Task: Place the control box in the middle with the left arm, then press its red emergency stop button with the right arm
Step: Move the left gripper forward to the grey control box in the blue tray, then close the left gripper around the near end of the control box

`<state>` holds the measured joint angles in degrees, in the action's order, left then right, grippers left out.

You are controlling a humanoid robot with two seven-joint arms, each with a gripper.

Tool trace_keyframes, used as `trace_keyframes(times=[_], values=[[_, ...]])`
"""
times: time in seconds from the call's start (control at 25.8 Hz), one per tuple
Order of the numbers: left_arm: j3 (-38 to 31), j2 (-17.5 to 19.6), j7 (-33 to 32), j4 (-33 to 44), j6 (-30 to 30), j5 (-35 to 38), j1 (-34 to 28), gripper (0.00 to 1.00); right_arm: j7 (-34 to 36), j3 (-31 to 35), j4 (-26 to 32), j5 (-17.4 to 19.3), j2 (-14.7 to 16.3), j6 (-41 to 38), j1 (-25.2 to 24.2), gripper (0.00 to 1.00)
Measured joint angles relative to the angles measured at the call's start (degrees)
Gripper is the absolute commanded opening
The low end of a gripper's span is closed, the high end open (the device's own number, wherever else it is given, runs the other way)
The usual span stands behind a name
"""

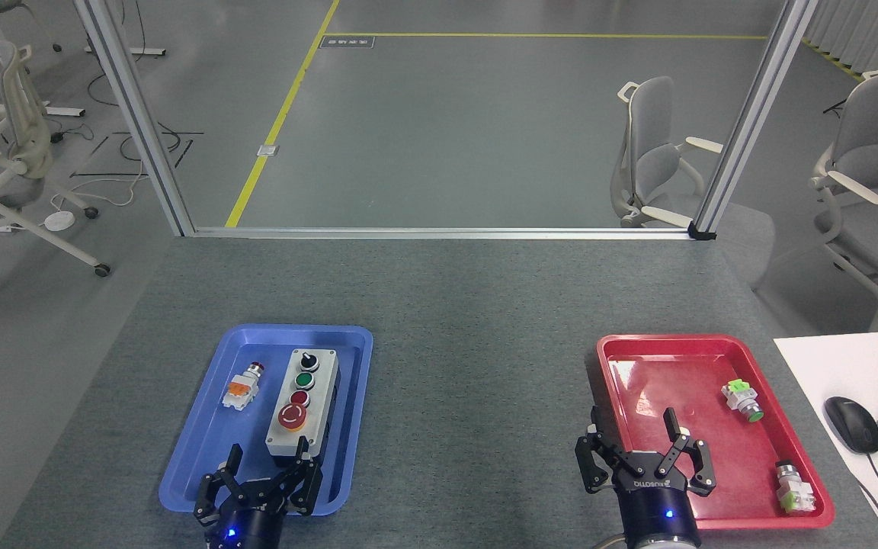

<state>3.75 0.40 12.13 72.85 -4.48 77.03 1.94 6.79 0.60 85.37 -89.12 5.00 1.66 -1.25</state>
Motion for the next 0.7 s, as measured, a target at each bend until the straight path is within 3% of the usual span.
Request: trace_keyframes(times=[0.7], values=[[0.7, -0.4, 0.4, -4.0, -0.8, -0.3, 3.3, 0.99, 0.1, 0.0, 0.0, 0.0, 0.1, 0.2, 0.0, 0.98]])
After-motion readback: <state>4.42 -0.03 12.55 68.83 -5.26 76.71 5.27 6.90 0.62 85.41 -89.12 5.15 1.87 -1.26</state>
